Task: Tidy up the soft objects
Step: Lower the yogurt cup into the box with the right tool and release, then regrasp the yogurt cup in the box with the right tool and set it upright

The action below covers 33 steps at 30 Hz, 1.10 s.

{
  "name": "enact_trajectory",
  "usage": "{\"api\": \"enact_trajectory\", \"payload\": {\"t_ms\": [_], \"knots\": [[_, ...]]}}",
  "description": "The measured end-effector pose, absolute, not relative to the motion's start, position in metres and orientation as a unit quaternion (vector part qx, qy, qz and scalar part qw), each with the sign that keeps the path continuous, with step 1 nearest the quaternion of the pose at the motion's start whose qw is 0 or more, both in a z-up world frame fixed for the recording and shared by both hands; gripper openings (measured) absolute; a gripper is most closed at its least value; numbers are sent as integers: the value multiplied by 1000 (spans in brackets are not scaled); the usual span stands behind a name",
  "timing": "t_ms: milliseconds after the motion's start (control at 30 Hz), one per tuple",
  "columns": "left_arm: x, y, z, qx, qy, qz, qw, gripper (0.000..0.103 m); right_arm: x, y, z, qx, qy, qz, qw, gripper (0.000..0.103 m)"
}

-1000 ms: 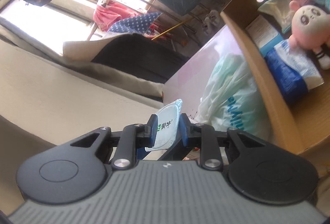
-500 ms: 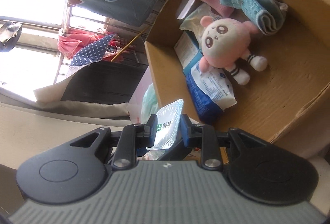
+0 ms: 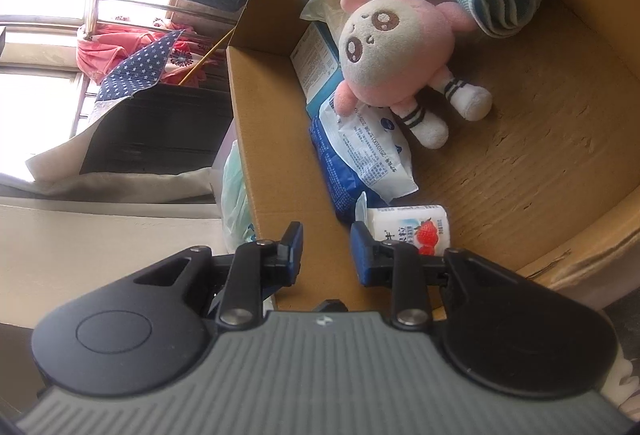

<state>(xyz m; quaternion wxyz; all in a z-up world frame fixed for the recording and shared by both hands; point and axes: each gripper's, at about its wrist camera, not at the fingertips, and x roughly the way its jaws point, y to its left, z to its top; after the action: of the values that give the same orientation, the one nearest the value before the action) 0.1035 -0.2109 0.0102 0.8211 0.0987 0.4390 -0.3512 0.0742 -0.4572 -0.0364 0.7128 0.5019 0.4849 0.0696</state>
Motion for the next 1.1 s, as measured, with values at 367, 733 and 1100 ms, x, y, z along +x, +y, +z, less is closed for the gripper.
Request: {"api": "enact_trajectory", "payload": {"t_ms": [367, 733, 1100], "knots": [[99, -174, 32, 78, 404, -327, 851, 62, 94, -445, -20, 425, 504, 57, 749, 32], [104, -98, 27, 40, 419, -263, 868, 62, 126, -381, -24, 236, 612, 84, 750, 60], [111, -37, 10, -6, 441, -216, 871, 62, 145, -338, -29, 101, 637, 79, 760, 65]]}}
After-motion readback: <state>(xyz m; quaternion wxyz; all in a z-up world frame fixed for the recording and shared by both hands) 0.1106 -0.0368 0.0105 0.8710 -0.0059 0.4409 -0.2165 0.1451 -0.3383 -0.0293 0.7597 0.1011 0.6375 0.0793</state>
